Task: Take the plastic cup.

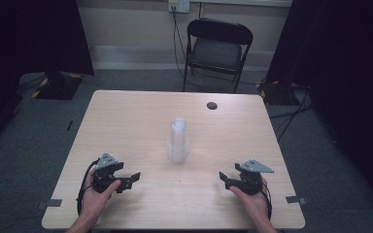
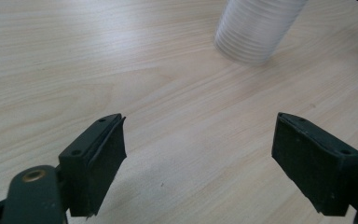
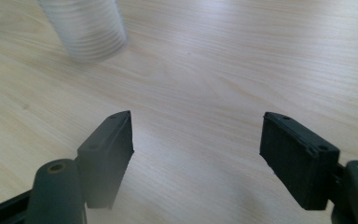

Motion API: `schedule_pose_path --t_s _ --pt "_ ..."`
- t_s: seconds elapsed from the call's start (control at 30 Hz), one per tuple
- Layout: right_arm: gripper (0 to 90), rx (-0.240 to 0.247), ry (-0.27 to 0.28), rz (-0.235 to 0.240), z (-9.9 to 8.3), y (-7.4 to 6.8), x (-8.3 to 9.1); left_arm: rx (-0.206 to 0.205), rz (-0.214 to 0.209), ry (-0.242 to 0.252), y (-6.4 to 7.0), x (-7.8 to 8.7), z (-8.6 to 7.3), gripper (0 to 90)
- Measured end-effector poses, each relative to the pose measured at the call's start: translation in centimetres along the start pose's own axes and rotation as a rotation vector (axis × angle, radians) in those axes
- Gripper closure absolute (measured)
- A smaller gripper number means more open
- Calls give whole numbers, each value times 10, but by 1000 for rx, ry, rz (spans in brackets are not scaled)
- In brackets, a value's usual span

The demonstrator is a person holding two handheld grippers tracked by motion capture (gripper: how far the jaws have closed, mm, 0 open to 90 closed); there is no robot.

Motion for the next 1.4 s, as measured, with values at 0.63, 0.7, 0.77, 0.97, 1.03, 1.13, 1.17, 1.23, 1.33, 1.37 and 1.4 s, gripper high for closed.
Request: schedule_pose_path --t_s 0.63,0.7,0.77,0.97,1.03,1.13,1.17,1.23,1.33,1.37,1.4 --pt "279 53 43 135 28 -27 8 -42 -3 -11 3 0 0 178" --pt "272 65 45 148 32 -31 8 -44 -2 -11 3 0 0 178" --pt "270 79 46 164 37 -36 5 -44 -5 -11 4 0 0 179" --pt "256 105 45 204 49 -47 -3 -54 -18 -7 5 1 1 171" --pt "254 105 58 219 54 -52 -8 -56 -23 -6 5 1 0 171" --pt "244 107 74 232 61 -57 -12 -62 -24 -6 5 1 1 171" --pt "243 112 77 238 64 -60 -14 -59 -25 -6 6 1 1 171" --pt "237 118 81 249 69 -63 -17 -63 -24 -6 7 2 1 171" --pt "237 125 87 257 74 -67 -22 -67 -28 -1 7 2 1 173" --pt "236 125 84 264 75 -68 -24 -68 -28 0 7 2 1 175" --pt "237 124 87 264 76 -69 -26 -69 -28 0 7 2 1 175"
Point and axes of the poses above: each handheld gripper's, and its own axes: x roughly backward along the jaws, z roughly out of its top, y roughly to its right, the point moved 3 cm from there along -x, roughly forward along the jaws, and after that the axes turned 2 degrees about -z, right-handed, at the moved point
